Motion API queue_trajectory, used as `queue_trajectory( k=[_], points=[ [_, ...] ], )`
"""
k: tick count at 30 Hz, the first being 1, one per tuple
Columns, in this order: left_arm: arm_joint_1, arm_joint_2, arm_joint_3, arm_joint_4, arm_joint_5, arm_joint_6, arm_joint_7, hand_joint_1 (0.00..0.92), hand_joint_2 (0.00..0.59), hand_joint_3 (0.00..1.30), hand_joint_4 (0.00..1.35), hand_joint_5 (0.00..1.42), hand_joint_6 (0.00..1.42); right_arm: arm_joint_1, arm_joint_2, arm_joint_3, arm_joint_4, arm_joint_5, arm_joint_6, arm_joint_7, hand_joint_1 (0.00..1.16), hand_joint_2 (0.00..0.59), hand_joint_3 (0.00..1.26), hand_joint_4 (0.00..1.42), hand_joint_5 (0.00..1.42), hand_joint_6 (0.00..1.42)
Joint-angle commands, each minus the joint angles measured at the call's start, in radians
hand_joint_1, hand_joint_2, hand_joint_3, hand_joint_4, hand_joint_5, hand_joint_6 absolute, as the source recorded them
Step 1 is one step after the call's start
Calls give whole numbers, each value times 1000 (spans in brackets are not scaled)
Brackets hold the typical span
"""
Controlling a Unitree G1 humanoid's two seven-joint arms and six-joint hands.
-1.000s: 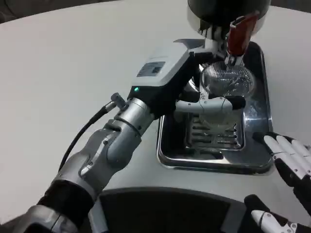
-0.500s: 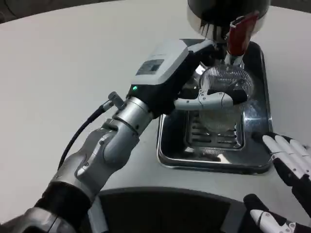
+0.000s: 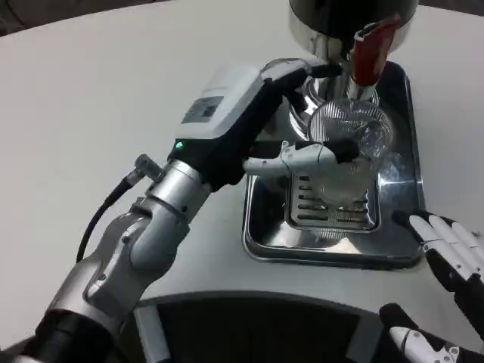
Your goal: Grasp the cup under the faucet to collect the drink, then remove the cup.
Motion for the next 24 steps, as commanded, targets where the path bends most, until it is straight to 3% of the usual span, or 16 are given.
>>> queue_trajectory(
  k=[1, 9, 15, 19, 20, 21, 22, 24],
  points=[
    [67, 27, 32, -76, -24, -2, -18, 121, 53, 316, 279, 511, 919, 0, 4, 11, 0, 5, 6, 10, 279, 429, 44, 0, 0, 0],
    [180, 53, 115, -246, -82, 10, -45, 121, 54, 325, 292, 515, 941, -18, 2, 15, 1, 2, 16, 11, 279, 429, 45, 0, 0, 0],
    [238, 60, 195, -389, -179, 6, -83, 112, 74, 372, 375, 543, 945, -28, -1, 19, 6, 2, 22, 11, 279, 429, 52, 0, 0, 0],
    [244, 68, 233, -469, -351, 9, -195, 81, 83, 394, 400, 540, 859, -35, -2, 21, 12, 1, 24, 10, 279, 429, 53, 0, 0, 0],
    [241, 71, 238, -489, -404, 25, -239, 70, 86, 396, 404, 529, 799, -36, -2, 22, 13, 1, 24, 10, 279, 429, 53, 0, 0, 0],
    [236, 74, 239, -506, -461, 50, -287, 45, 96, 404, 400, 484, 607, -38, -2, 23, 15, 1, 25, 10, 279, 429, 53, 0, 0, 0],
    [228, 78, 240, -524, -528, 85, -343, 33, 88, 400, 401, 462, 531, -39, -2, 25, 16, 1, 25, 10, 279, 429, 53, 0, 0, 0],
    [214, 84, 243, -548, -617, 142, -423, 18, 91, 398, 391, 448, 498, -42, -2, 28, 17, 1, 26, 9, 279, 429, 53, 0, 0, 0]
  ],
)
